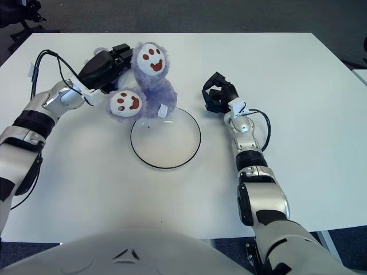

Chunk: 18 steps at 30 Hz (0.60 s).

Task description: Put the doll into the plate.

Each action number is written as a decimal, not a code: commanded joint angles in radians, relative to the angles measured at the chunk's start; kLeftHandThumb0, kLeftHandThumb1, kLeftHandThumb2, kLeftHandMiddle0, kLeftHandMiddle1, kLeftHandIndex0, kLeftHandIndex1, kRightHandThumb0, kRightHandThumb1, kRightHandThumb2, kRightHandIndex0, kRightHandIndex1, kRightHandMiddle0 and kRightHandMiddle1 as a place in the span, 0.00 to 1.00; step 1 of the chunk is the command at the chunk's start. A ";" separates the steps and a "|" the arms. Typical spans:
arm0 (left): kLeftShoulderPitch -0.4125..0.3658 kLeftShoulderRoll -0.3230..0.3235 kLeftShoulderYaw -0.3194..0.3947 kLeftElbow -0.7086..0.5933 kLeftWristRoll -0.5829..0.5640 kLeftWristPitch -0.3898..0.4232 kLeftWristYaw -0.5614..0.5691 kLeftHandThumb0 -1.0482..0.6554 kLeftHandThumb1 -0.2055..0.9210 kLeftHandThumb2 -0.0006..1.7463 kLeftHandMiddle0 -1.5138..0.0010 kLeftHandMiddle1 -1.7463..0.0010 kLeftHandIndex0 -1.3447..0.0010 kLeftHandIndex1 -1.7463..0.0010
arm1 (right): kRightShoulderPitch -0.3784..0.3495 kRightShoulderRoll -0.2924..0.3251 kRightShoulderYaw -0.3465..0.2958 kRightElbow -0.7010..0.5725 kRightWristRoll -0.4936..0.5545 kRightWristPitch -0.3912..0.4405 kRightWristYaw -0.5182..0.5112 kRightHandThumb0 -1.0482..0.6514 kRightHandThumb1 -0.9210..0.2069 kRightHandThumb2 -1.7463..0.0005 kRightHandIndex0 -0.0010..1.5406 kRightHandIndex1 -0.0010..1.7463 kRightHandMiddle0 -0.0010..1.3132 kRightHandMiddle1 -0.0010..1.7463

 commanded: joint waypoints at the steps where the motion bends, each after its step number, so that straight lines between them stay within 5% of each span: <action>1: 0.006 -0.002 0.028 -0.019 -0.025 -0.003 -0.019 0.62 0.38 0.82 0.56 0.00 0.66 0.00 | 0.035 0.003 0.014 0.030 -0.023 0.040 0.004 0.39 0.25 0.49 0.62 1.00 0.29 1.00; 18: 0.011 -0.042 0.042 -0.081 -0.090 -0.027 -0.138 0.62 0.43 0.79 0.57 0.01 0.69 0.00 | 0.034 0.003 0.019 0.028 -0.022 0.046 0.002 0.39 0.25 0.49 0.62 1.00 0.29 1.00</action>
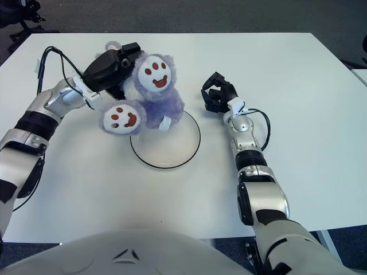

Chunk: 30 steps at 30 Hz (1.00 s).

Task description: Put the doll into the plate.

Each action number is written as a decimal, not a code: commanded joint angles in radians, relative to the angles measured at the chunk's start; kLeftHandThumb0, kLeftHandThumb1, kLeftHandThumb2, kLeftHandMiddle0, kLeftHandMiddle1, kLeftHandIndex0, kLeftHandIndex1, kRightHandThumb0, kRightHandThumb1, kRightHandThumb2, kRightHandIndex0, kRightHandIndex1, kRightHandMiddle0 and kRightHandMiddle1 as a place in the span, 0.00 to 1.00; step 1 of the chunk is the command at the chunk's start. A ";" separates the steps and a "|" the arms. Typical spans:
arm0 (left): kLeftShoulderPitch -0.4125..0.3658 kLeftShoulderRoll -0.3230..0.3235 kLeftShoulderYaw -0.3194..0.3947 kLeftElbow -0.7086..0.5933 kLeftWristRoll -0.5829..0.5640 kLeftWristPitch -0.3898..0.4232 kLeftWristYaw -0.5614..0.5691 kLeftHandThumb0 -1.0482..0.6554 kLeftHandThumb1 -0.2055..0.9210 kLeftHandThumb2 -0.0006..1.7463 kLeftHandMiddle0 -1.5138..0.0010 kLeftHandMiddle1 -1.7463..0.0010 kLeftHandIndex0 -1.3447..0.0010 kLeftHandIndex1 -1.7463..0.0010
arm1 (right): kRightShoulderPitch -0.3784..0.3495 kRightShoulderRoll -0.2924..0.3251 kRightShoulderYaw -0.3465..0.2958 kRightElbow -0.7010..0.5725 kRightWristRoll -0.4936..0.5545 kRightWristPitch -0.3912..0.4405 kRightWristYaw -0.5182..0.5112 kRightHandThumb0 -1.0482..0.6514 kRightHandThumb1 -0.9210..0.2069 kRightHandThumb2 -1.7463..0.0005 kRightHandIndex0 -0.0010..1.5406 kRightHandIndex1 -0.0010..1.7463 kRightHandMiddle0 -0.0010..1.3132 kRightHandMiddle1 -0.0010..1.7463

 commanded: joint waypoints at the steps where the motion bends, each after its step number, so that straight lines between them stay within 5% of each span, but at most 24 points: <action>1: 0.007 -0.001 0.025 -0.016 -0.021 0.003 -0.019 0.62 0.43 0.79 0.57 0.01 0.69 0.00 | 0.038 0.003 0.013 0.029 -0.022 0.041 0.007 0.39 0.25 0.49 0.62 1.00 0.29 1.00; 15: 0.019 -0.012 0.006 -0.048 -0.171 -0.020 -0.206 0.62 0.41 0.79 0.57 0.01 0.68 0.00 | 0.036 0.003 0.018 0.029 -0.022 0.038 0.006 0.38 0.25 0.49 0.62 1.00 0.29 1.00; 19: 0.005 -0.017 -0.038 -0.063 -0.304 -0.002 -0.332 0.62 0.41 0.79 0.56 0.03 0.68 0.00 | 0.032 0.004 0.019 0.032 -0.021 0.037 0.010 0.38 0.25 0.49 0.62 1.00 0.29 1.00; 30: 0.017 -0.039 -0.010 -0.080 -0.369 0.006 -0.432 0.62 0.40 0.80 0.56 0.02 0.66 0.00 | 0.032 0.004 0.020 0.030 -0.019 0.037 0.011 0.38 0.26 0.48 0.62 1.00 0.29 1.00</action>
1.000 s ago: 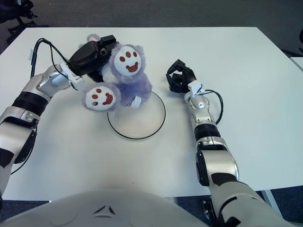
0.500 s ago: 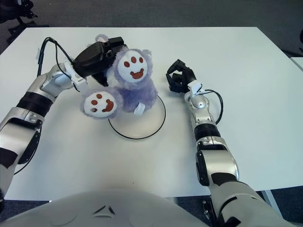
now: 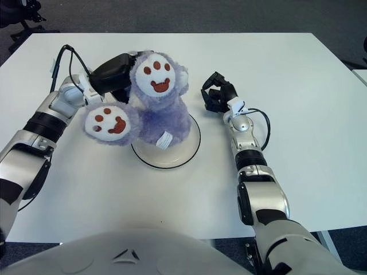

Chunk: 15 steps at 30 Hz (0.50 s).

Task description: Put the doll into the plate.

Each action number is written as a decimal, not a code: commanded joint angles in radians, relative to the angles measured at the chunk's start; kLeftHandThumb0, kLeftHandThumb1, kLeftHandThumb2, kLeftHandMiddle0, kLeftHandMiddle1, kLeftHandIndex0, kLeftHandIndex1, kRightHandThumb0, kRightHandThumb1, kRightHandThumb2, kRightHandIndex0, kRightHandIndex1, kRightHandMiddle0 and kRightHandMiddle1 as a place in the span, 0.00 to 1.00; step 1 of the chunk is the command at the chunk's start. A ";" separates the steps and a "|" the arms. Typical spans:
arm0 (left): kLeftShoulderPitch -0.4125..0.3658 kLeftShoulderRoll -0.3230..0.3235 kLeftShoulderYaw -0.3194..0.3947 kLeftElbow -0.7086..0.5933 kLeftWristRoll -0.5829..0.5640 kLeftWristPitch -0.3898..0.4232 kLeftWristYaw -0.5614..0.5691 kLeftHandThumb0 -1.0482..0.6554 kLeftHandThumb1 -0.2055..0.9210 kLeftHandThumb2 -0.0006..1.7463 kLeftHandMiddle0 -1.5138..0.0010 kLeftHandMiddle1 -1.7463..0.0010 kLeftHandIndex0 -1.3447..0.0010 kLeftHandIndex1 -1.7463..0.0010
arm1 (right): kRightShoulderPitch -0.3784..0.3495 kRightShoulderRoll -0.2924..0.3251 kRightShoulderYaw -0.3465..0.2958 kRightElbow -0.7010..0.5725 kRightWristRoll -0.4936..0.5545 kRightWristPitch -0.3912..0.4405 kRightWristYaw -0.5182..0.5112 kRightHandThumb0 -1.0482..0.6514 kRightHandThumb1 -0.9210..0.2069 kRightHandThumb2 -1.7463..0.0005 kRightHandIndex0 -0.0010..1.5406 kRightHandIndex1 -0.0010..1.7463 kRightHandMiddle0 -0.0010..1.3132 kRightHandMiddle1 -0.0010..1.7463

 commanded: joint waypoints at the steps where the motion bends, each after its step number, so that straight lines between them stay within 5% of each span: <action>1: 0.018 -0.007 0.018 -0.022 -0.019 0.008 -0.022 0.62 0.40 0.80 0.56 0.02 0.66 0.00 | 0.034 0.005 0.011 0.028 -0.019 0.038 0.011 0.38 0.26 0.48 0.62 1.00 0.29 1.00; 5: 0.027 -0.031 0.013 -0.030 0.006 0.016 -0.027 0.42 0.53 0.69 0.41 0.00 0.62 0.00 | 0.035 0.006 0.013 0.023 -0.019 0.038 0.008 0.38 0.26 0.48 0.61 1.00 0.29 1.00; 15: 0.024 -0.048 0.022 -0.027 0.024 0.022 -0.043 0.37 0.56 0.67 0.36 0.00 0.62 0.00 | 0.037 0.007 0.014 0.020 -0.019 0.038 0.007 0.38 0.26 0.48 0.61 1.00 0.29 1.00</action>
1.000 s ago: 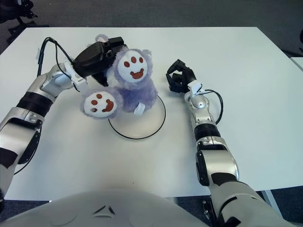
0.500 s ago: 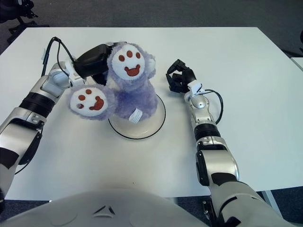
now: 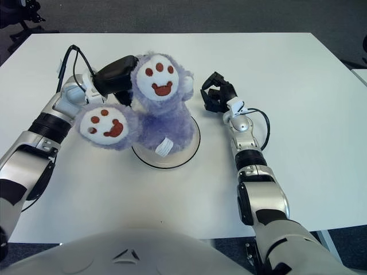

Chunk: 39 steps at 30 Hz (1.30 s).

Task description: Put the doll into the plate.

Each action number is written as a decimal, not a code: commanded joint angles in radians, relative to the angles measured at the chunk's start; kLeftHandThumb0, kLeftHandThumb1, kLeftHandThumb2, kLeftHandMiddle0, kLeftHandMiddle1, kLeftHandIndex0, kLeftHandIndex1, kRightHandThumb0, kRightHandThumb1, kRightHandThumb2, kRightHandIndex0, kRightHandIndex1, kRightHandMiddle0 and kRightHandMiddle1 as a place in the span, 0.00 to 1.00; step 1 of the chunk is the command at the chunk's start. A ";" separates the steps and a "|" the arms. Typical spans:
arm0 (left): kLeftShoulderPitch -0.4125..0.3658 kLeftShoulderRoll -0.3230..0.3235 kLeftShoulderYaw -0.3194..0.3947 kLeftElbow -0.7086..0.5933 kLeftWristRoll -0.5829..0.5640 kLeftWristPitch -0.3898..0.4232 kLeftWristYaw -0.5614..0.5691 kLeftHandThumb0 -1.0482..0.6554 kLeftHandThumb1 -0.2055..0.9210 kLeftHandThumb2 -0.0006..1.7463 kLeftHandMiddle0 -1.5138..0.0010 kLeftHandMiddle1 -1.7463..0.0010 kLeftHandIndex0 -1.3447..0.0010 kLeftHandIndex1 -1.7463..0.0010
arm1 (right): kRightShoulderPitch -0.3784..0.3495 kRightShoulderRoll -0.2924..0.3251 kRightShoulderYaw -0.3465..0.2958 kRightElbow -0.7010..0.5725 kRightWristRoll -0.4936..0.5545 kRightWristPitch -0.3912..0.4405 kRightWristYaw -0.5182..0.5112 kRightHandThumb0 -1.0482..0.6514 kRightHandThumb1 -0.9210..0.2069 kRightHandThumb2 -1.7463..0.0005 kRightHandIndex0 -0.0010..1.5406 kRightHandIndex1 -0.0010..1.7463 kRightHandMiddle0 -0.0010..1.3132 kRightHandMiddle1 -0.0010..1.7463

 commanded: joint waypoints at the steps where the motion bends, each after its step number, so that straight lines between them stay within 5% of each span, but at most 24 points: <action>1: -0.007 -0.011 0.013 0.001 0.022 0.007 -0.008 0.37 0.56 0.67 0.36 0.00 0.62 0.00 | 0.037 0.006 0.009 0.023 -0.018 0.037 0.008 0.38 0.26 0.48 0.61 1.00 0.29 1.00; 4: -0.020 -0.003 -0.003 -0.017 0.065 0.050 -0.032 0.37 0.63 0.59 0.38 0.00 0.64 0.02 | 0.036 0.006 0.010 0.017 -0.017 0.038 0.011 0.38 0.26 0.48 0.61 1.00 0.29 1.00; 8: -0.017 -0.001 0.007 -0.036 0.102 0.068 -0.029 0.40 0.92 0.27 0.52 0.00 0.66 0.12 | 0.036 0.007 0.010 0.015 -0.018 0.039 0.010 0.38 0.26 0.48 0.61 1.00 0.29 1.00; 13: -0.013 -0.003 0.013 -0.043 0.110 0.075 -0.031 0.40 0.99 0.19 0.56 0.00 0.68 0.14 | 0.037 0.007 0.011 0.014 -0.017 0.040 0.010 0.38 0.26 0.48 0.61 1.00 0.29 1.00; 14: -0.014 0.012 0.019 -0.065 0.154 0.077 -0.021 0.40 0.99 0.18 0.56 0.00 0.68 0.14 | 0.037 0.008 0.008 0.012 -0.010 0.043 0.017 0.38 0.26 0.48 0.61 1.00 0.29 1.00; 15: -0.015 0.025 0.024 -0.085 0.190 0.079 -0.013 0.35 0.99 0.21 0.59 0.11 0.70 0.23 | 0.037 0.009 0.006 0.011 -0.004 0.047 0.024 0.38 0.26 0.48 0.61 1.00 0.29 1.00; 17: -0.013 0.038 0.031 -0.110 0.234 0.084 -0.004 0.23 1.00 0.28 0.55 0.55 0.68 0.60 | 0.037 0.010 0.004 0.009 0.002 0.052 0.032 0.39 0.26 0.48 0.60 1.00 0.29 1.00; 21: -0.006 0.041 0.037 -0.138 0.275 0.104 0.005 0.16 1.00 0.33 0.50 0.88 0.63 0.87 | 0.037 0.010 0.002 0.003 0.002 0.061 0.035 0.38 0.26 0.48 0.60 1.00 0.29 1.00; 27: 0.001 0.056 0.038 -0.183 0.343 0.139 0.019 0.13 1.00 0.36 0.53 0.98 0.61 0.93 | 0.040 0.008 0.005 -0.013 -0.008 0.080 0.027 0.38 0.27 0.47 0.61 1.00 0.30 1.00; 39: 0.008 0.083 0.029 -0.241 0.431 0.177 0.052 0.13 1.00 0.38 0.59 1.00 0.63 0.96 | 0.045 -0.007 0.030 -0.029 -0.067 0.090 -0.026 0.38 0.30 0.45 0.58 1.00 0.32 1.00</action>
